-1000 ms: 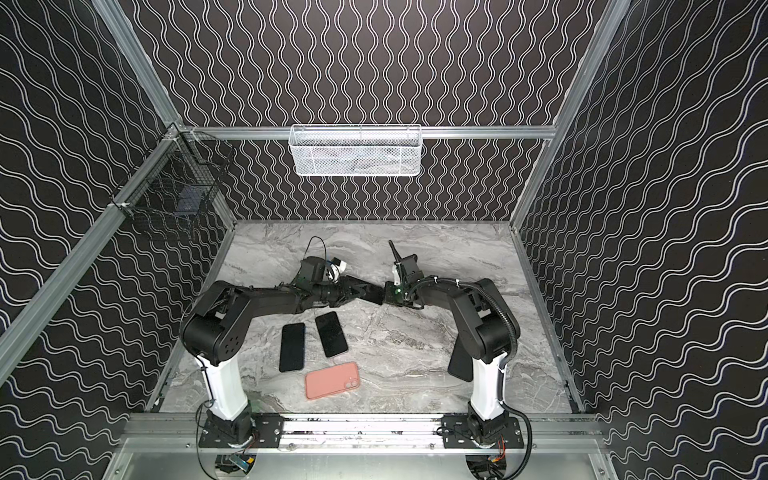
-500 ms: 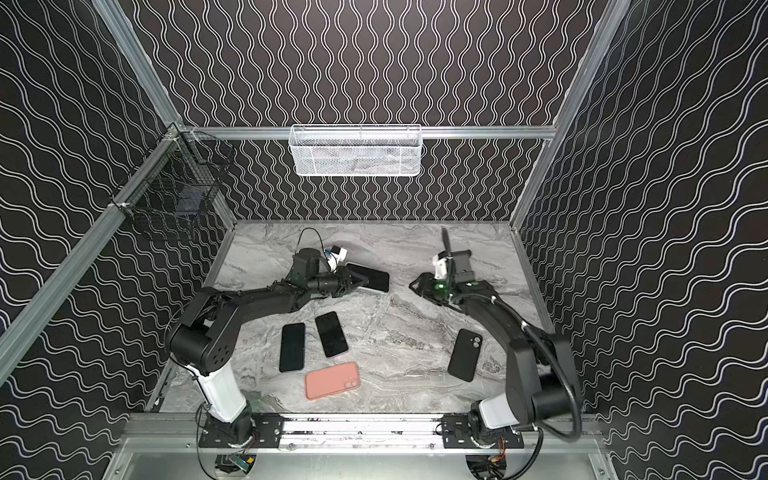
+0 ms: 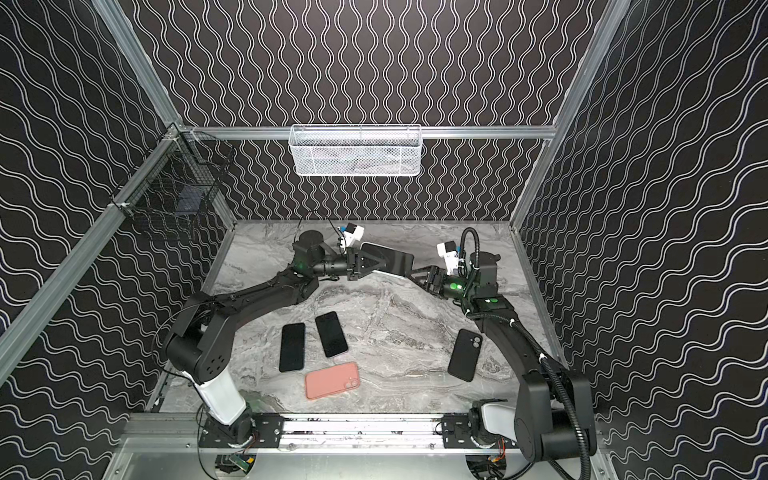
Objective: Put the phone into the phone case
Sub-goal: 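Lift the cased phone between both grippers and raise it above the table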
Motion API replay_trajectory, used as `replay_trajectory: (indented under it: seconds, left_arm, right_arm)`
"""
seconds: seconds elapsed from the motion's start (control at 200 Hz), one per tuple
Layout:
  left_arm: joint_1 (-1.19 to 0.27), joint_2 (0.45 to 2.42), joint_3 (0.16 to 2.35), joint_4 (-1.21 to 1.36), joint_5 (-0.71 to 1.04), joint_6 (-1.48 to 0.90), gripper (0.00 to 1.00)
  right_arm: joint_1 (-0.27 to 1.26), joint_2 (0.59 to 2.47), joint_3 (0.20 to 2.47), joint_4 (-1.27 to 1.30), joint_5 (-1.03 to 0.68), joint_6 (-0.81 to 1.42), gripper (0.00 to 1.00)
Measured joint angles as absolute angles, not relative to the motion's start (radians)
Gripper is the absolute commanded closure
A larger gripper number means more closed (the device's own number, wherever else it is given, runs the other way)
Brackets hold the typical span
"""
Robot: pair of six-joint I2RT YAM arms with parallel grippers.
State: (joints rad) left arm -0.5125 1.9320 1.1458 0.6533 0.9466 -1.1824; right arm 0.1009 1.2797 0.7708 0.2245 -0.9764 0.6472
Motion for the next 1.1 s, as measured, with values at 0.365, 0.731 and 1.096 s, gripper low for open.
replay_trajectory:
  seconds: [0.365,0.731,1.096]
  left_arm:
    - [-0.519,1.952,1.146,0.765,0.973,-1.274,1.0]
    - [-0.518,1.971,1.146,0.805,0.974,-1.279,1.0]
    - [-0.529,1.94,1.133,0.755,0.982,-1.259,1.0]
  right_arm:
    - [0.097,1.323,0.765,0.429,-1.05,0.779,0.77]
    - [0.093,1.325,0.737,0.515,-1.052,0.889,0.89]
    - [0.088,1.364,0.832,0.457,-1.025,0.815,0.58]
